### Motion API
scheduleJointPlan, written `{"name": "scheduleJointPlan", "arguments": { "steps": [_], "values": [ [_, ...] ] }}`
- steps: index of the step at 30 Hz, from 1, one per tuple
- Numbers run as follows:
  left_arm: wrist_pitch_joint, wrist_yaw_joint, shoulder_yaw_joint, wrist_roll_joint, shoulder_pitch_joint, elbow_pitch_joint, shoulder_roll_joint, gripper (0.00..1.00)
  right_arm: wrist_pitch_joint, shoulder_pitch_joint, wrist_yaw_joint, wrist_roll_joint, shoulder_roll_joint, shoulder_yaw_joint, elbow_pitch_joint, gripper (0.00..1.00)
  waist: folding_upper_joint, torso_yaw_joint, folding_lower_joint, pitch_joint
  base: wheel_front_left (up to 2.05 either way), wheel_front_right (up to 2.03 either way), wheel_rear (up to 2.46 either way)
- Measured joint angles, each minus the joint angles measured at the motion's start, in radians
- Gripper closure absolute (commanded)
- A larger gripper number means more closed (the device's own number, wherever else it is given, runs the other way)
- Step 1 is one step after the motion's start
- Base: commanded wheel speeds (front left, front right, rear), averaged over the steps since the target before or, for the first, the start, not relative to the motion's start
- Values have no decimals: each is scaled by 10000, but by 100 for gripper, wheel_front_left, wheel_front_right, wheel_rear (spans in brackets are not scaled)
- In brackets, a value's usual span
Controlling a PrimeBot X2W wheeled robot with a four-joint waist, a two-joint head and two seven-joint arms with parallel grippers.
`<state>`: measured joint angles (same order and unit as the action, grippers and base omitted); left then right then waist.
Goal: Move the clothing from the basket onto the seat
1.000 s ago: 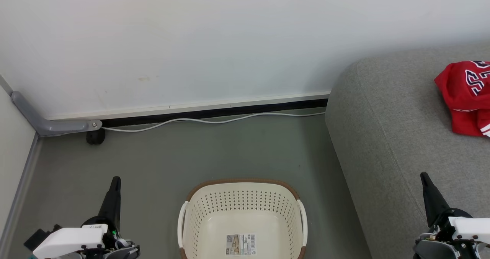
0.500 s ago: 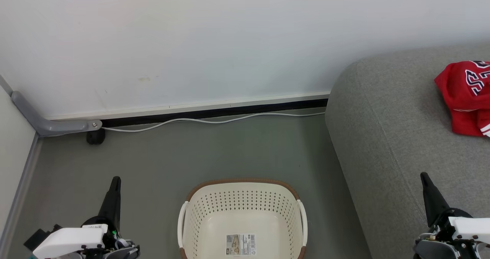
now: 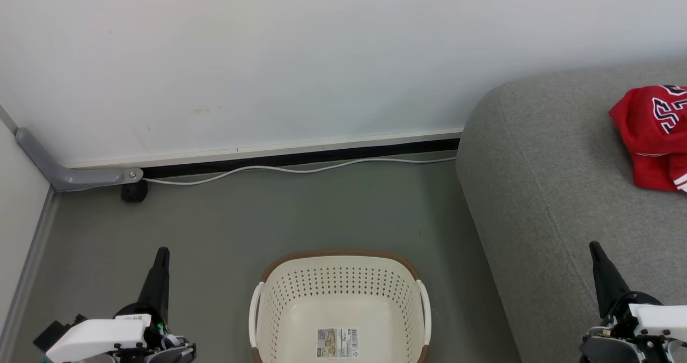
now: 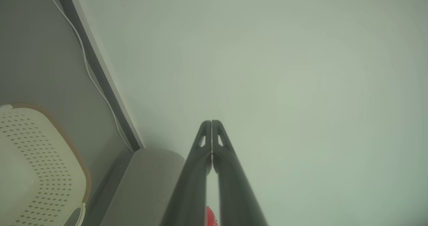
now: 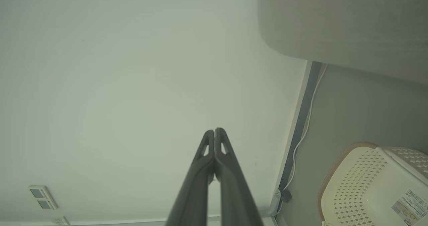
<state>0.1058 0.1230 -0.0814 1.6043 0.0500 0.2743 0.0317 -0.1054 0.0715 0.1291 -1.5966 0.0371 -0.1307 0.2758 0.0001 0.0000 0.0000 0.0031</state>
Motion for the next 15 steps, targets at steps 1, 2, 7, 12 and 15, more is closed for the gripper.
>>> {"name": "scheduleJointPlan", "arguments": {
  "steps": [1,2,7,12,15],
  "values": [
    [0,0,0,0,0,0,0,100,0,0,0,0,0,0,0,100,0,0,0,0,0,0,0],
    [0,0,0,0,0,0,0,100,0,0,0,0,0,0,0,100,0,0,0,0,0,0,0],
    [0,0,0,0,0,0,0,100,0,0,0,0,0,-2,0,100,0,0,0,0,0,0,0],
    [0,0,0,0,0,0,0,100,0,0,0,0,0,-2,0,100,0,0,0,0,0,0,0],
    [0,0,0,0,0,0,0,100,0,0,0,0,0,-2,0,100,0,0,0,0,0,0,0]
  ]
}}
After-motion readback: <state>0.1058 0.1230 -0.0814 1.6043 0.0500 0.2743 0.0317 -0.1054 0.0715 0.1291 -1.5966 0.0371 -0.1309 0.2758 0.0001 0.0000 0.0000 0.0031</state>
